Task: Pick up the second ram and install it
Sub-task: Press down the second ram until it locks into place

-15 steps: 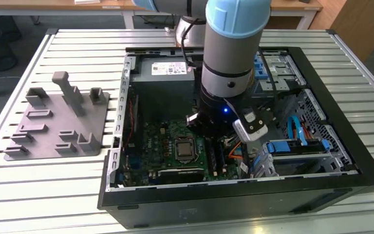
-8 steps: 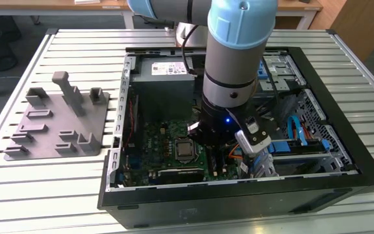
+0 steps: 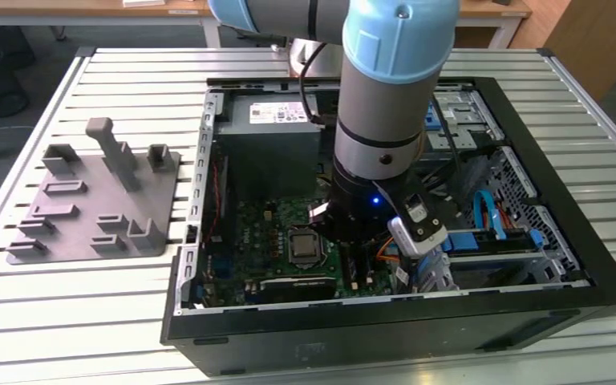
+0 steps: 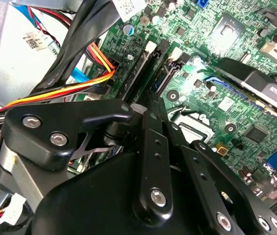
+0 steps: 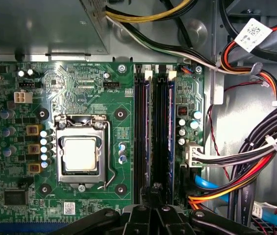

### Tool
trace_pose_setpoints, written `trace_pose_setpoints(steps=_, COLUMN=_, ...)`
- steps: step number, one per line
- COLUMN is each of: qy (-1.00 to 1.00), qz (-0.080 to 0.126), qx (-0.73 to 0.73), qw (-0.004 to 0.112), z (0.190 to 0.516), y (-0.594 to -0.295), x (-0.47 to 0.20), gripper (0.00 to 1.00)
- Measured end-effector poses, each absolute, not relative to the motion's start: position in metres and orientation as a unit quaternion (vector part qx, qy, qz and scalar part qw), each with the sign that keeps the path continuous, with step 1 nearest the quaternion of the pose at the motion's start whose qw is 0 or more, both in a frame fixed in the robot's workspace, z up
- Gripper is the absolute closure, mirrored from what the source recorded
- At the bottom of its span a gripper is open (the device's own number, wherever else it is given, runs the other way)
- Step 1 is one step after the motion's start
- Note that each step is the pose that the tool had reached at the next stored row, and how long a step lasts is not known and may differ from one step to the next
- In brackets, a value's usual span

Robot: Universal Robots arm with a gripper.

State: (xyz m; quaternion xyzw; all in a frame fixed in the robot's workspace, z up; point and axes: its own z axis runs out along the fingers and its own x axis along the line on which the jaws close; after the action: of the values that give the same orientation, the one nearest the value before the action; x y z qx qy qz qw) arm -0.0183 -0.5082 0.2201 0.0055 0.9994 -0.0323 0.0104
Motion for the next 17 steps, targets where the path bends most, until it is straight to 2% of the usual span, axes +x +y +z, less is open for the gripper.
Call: trace_pose_setpoints(steps=17, qy=0.999, qz=-0.032, qx=0.006, qw=0.01, z=0.2198, y=-0.5118, x=-0.0183, gripper=0.9)
